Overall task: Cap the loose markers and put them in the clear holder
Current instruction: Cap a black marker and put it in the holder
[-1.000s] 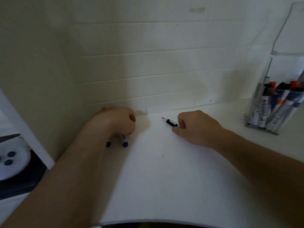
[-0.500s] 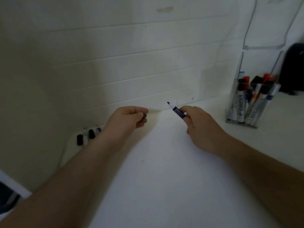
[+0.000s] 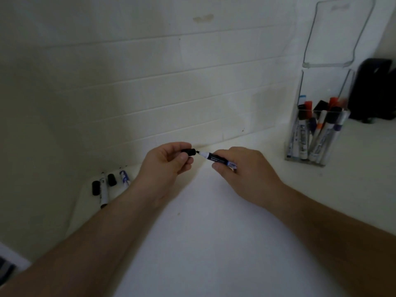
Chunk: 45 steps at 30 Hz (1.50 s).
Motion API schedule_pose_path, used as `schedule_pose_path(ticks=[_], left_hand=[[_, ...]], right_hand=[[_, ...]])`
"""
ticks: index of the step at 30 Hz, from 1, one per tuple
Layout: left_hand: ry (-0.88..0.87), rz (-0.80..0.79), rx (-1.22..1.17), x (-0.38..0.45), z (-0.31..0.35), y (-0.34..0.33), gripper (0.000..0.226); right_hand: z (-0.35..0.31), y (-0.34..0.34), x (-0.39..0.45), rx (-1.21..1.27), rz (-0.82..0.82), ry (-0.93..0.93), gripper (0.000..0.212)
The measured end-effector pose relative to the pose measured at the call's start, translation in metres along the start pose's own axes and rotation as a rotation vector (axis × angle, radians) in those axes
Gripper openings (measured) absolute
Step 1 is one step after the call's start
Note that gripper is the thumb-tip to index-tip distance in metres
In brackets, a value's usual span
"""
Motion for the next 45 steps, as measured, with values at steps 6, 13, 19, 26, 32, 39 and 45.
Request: schedule_pose_path(ticks=[6, 13, 19, 26, 32, 39, 45], left_hand=[[-0.073, -0.017, 0.101, -0.003, 0.004, -0.001, 0.028], [-0.351, -0.035, 0.683, -0.012, 0.014, -0.005, 0.014], [-0.310, -0.094, 0.554, -0.016, 0.010, -0.018, 0.020], [-0.269, -0.109, 0.442, -0.014, -0.002, -0.025, 0.021], [-0.293, -0.111, 0.531, -0.018, 0.001, -0.028, 0.021], [-0.340, -0.061, 0.504, -0.018, 0.003, -0.030, 0.016], [-0.456, -0.076, 0.569, -0.024, 0.017, -0.036, 0.011]], right_hand=[[0.006, -0.001, 0.000, -0.039, -0.007, -0.008, 0.021], [0.005, 0.008, -0.001, -0.257, 0.112, 0.082, 0.025], [-0.010, 0.007, -0.003, -0.213, 0.084, 0.100, 0.036], [-0.014, 0.002, -0.006, -0.282, 0.017, 0.089, 0.034], [-0.013, -0.001, -0.009, -0.238, -0.003, 0.066, 0.046], [-0.015, 0.004, -0.002, -0.247, 0.037, 0.084, 0.030], [-0.026, 0.017, 0.000, -0.489, 0.128, 0.246, 0.032]])
Point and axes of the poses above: each hand's wrist, its own x-axis towards the middle knuckle, its own y-axis out of the back of the hand, z = x × y, the point moved 5 cm from there along x, towards the middle knuckle, and after that the axes turned 11 degrees about x, right-handed, at the moved point
